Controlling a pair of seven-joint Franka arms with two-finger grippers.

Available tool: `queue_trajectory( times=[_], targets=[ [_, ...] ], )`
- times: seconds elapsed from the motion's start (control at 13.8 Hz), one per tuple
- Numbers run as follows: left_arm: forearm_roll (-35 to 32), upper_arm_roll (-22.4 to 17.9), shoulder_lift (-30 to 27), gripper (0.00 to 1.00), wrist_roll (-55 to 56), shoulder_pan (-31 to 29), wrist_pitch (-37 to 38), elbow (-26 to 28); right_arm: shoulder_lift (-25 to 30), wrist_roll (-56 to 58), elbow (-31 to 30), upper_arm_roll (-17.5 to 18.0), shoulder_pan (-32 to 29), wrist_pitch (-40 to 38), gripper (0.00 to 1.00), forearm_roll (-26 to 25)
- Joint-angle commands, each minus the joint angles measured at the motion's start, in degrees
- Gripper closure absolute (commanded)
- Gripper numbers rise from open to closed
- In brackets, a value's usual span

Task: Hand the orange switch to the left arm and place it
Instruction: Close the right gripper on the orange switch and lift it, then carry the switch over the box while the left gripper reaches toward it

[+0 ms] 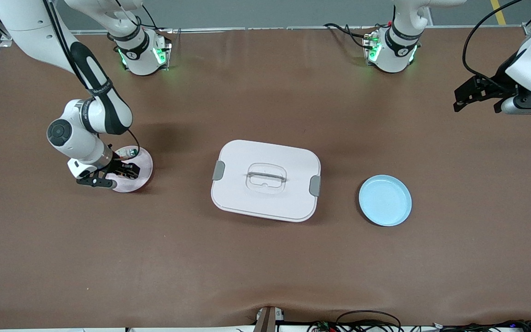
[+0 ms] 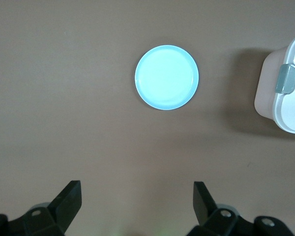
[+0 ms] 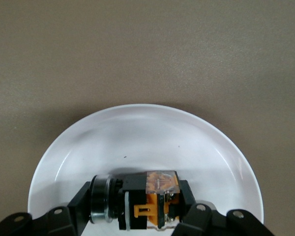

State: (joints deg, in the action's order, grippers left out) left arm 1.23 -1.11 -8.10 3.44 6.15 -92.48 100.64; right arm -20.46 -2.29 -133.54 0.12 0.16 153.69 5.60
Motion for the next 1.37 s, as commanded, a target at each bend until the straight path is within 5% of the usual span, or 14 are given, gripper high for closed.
queue_trajectory(
  times=[0.0,0.29,0.43,0.58,0.94,1.3],
  targets=[
    [-1.2,0.1,0.9,0.0,-1.2,0.1,0.9,-1.3,1.3,-0.7,3.1,0.1,-0.3,-6.9,1.0,0.4],
    [0.0,0.1,1.2,0.0,-0.9,0.4,1.0,-3.2,4.8,-6.1,10.8,0.1,-0.2,-23.9,1.0,0.6],
    [3.0,0.2,1.0,0.0,-0.4,0.7,1.2,-3.8,6.3,-8.4,13.9,0.1,0.1,-30.3,1.0,5.4],
    [8.1,0.1,1.1,0.0,0.3,0.8,2.8,-5.5,7.5,-11.1,17.4,0.1,0.3,-36.7,1.0,9.5],
    [22.8,0.1,1.4,0.0,0.8,0.3,2.8,-5.7,7.7,-25.8,28.8,0.2,4.6,-50.1,1.0,9.6],
    [38.1,0.1,4.3,0.0,2.2,1.1,2.6,-5.3,7.5,-43.6,37.5,0.2,12.7,-55.6,1.0,9.8]
  ],
)
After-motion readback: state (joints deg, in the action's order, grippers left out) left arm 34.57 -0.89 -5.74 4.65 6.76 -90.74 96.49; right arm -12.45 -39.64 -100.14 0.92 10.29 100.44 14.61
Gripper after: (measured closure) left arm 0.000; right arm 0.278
